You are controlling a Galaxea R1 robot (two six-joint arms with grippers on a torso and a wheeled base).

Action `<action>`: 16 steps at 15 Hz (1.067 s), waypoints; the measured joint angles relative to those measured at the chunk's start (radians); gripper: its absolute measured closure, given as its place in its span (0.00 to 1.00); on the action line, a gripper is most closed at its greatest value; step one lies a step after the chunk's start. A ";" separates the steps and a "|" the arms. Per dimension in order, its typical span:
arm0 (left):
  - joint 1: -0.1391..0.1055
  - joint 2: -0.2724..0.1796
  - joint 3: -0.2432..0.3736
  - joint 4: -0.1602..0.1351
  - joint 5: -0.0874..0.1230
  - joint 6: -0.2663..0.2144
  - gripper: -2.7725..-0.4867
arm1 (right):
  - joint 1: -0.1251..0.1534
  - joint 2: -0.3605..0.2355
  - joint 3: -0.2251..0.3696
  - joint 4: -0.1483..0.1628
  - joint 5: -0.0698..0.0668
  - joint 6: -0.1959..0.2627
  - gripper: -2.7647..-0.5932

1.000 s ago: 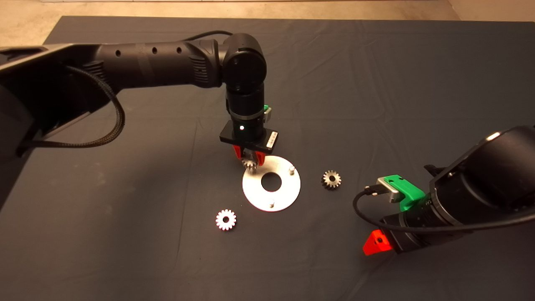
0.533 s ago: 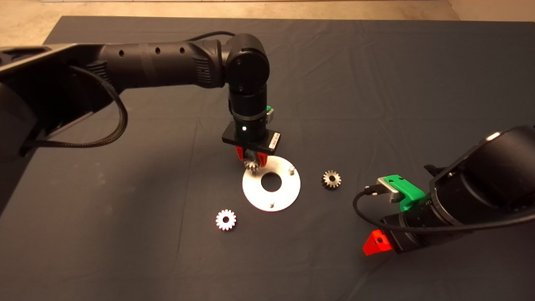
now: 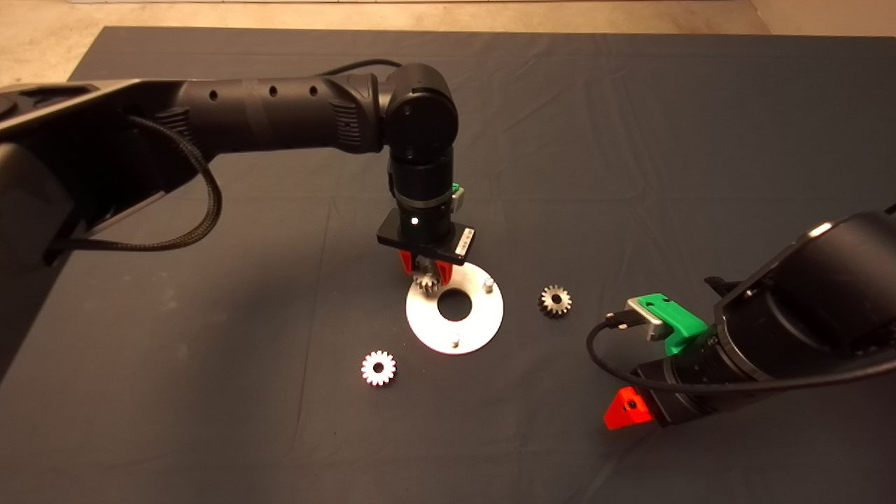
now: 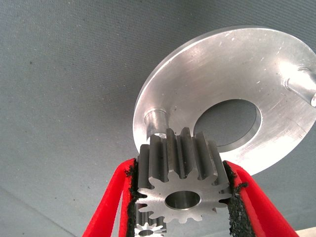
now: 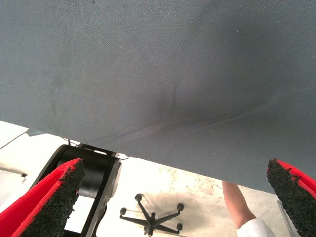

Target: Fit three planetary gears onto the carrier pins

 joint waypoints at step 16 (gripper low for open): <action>0.000 -0.003 -0.003 0.002 0.000 0.000 0.80 | 0.000 0.003 0.000 0.000 0.000 0.000 0.01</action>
